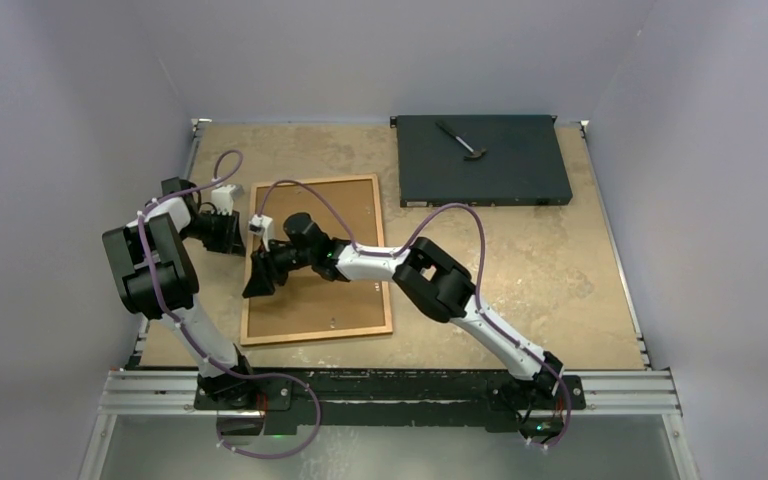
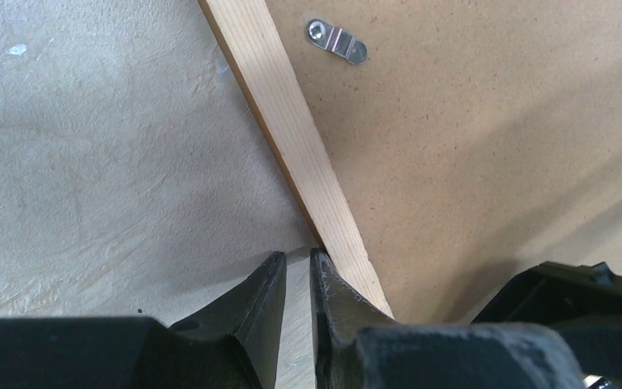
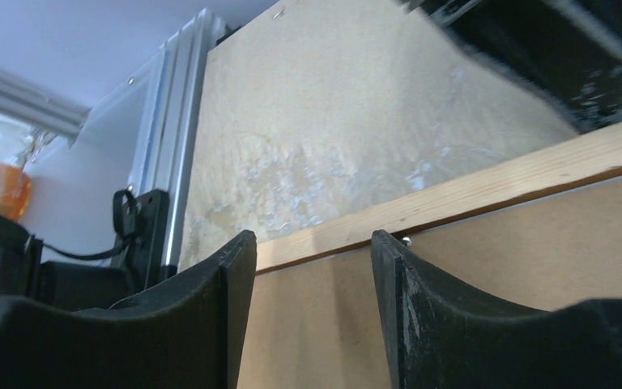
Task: Put the photo into the frame
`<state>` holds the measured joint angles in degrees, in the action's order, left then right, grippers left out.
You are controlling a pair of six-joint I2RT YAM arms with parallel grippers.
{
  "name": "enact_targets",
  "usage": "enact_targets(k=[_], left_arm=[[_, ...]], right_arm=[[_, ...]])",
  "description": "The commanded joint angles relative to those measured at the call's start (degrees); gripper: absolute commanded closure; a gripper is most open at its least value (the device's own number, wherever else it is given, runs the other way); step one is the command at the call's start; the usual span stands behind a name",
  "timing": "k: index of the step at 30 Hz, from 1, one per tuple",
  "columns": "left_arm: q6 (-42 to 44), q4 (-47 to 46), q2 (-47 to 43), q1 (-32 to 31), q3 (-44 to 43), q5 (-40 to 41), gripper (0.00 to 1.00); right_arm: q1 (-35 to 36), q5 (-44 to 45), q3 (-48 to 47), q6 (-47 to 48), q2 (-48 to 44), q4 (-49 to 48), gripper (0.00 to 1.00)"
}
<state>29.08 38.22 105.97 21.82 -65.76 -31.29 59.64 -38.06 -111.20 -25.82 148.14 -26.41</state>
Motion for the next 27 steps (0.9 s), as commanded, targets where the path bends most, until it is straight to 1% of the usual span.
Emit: enact_targets(k=[1,5,7,11,15,19,20,21,23,26,27], left_arm=[[-0.4,-0.6,3.3,-1.8,2.5,-0.2,0.84],[-1.0,-1.2,3.4,-2.3,2.7,-0.2,0.84],[-0.9,-0.9,3.3,-2.4,2.4,-0.3,0.84],[-0.4,0.0,2.1,-2.3,2.0,0.2,0.85],[-0.3,2.2,1.2,-1.8,-0.5,-0.6,0.86],[-0.4,5.2,0.7,-1.1,-4.3,-2.0,0.86],[-0.7,5.5,0.7,-1.0,-5.3,-2.4,0.84],[-1.2,5.6,0.8,-0.9,-6.3,-2.7,0.81],[-2.6,5.3,1.8,-1.0,-8.6,-3.5,0.7],[-6.0,3.6,5.2,-1.0,-13.5,-4.6,0.52],[-7.5,2.4,6.4,-1.1,-14.6,-4.8,0.49]], right_arm=[[3.0,-5.2,-1.2,1.7,0.2,3.7,0.43],[2.7,-6.1,0.1,1.2,-1.4,3.1,0.42],[2.2,-5.4,0.5,1.2,-2.4,3.1,0.4],[-0.8,-4.4,5.3,-1.5,-6.4,-2.9,0.37],[-3.3,-4.8,6.6,-3.9,-8.3,-6.7,0.35],[-5.5,-3.4,6.4,-5.1,-8.2,-7.9,0.33],[-6.3,-1.5,6.8,-5.4,-8.3,-8.3,0.32],[-7.1,0.2,7.4,-6.0,-8.6,-9.2,0.3],[-8.8,4.2,8.7,-6.4,-9.5,-10.6,0.24],[-10.2,10.6,9.5,-3.6,-10.3,-10.2,0.15],[-10.4,11.8,8.9,-2.4,-10.0,-9.5,0.13]])
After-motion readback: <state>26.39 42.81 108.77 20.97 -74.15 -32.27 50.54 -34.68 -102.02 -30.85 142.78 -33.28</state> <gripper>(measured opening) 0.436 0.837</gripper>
